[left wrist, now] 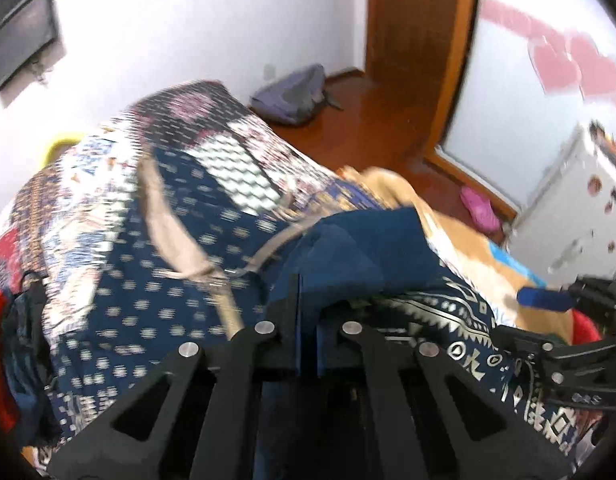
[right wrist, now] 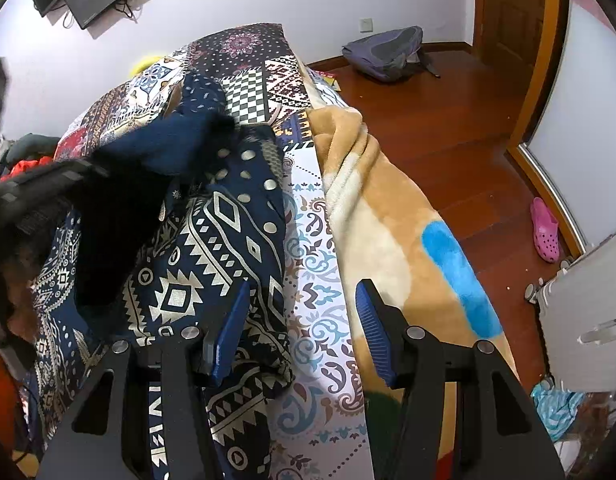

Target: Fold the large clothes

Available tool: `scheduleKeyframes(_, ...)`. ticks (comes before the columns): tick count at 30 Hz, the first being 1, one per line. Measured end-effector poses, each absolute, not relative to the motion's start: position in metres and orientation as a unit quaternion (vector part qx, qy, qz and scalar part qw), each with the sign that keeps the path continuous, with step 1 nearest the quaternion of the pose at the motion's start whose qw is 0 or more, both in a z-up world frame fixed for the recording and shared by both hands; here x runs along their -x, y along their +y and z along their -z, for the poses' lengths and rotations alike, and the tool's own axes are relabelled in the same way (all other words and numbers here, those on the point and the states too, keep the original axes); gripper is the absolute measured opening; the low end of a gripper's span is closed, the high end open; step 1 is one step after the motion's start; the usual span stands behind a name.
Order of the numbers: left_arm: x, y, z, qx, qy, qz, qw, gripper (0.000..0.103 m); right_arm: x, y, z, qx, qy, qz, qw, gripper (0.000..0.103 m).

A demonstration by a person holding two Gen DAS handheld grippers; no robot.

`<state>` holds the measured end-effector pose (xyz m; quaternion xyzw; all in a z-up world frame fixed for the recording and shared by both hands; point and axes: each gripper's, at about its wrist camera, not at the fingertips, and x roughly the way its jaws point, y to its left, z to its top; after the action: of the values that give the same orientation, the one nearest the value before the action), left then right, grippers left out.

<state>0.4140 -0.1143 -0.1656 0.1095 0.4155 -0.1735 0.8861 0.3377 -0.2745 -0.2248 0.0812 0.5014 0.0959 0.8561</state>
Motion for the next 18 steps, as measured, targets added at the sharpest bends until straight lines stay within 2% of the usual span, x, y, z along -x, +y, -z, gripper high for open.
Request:
scheduleKeyframes(8, -0.376, -0.011, 0.122, -0.102, 0.384, 0.094, 0.913, 0.004, -0.335, -0.275, 0.219, -0.070, 0.511, -0.086, 0.852, 0.051)
scheduleKeyframes(14, -0.343, 0.047, 0.133, -0.087, 0.397, 0.053, 0.912, 0.004, -0.326, -0.261, 0.196, -0.065, 0.480, -0.099, 0.869, 0.051)
scheduleKeyframes(18, -0.328, 0.082, 0.157, -0.051, 0.427, 0.036, 0.902, 0.004, -0.327, -0.242, 0.216, -0.034, 0.508, -0.102, 0.854, 0.051)
